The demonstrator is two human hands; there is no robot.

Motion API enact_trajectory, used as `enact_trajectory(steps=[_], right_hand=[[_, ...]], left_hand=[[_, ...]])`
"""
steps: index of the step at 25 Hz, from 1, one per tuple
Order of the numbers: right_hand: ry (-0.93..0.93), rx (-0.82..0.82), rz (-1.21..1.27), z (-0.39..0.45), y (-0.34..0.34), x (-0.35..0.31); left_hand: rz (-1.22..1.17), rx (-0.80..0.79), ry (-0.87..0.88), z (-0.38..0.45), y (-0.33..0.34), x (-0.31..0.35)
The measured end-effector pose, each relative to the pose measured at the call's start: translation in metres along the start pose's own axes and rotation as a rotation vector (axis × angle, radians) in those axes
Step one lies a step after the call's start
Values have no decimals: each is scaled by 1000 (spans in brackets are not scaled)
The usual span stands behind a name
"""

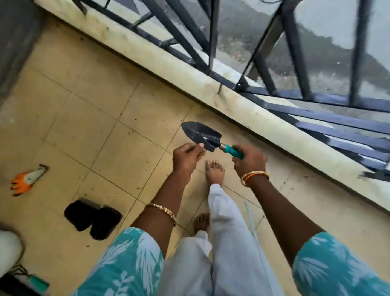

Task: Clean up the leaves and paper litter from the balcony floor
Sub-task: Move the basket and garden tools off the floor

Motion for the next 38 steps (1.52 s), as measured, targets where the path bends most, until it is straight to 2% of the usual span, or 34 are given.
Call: enact_trajectory(steps=[3,6,9,13,19,24,30,33,35,38], right_hand=[[93,49,79,-60,-32,0],[176,32,269,-138,-43,18],[260,91,380,-216,-59,53],[333,164,465,-299,-80,126],[532,260,681,-411,-87,272],[660,217,747,-501,-72,404],[724,268,848,-579,-90,546],[800,310,1027,-594,-91,608],[877,442,1269,-591,-90,649],[965,618,1624,-578,-101,706]], left_hand=[[5,-23,59,-63,-5,4],[84,-81,99,-133,-13,-5],[142,-177,93,-200,-4,-21],[72,-253,66,-266,35,-44],[245,-431,9,-359,154,-128],[417,-523,-44,-429,269,-230],[622,-657,-93,-508,407,-350],[718,-788,-88,-541,474,-386],[826,-858,-83,-550,508,-408],[947,-873,-91,-543,542,-445]])
Point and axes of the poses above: each hand's wrist, its own z-axis towards the middle knuckle, its own y-axis out of the palm, x = y × z, the point moved 6 cm from there along z, towards the middle knuckle, and after that the axes turned 1 degree about -y, right-handed, at the moved point
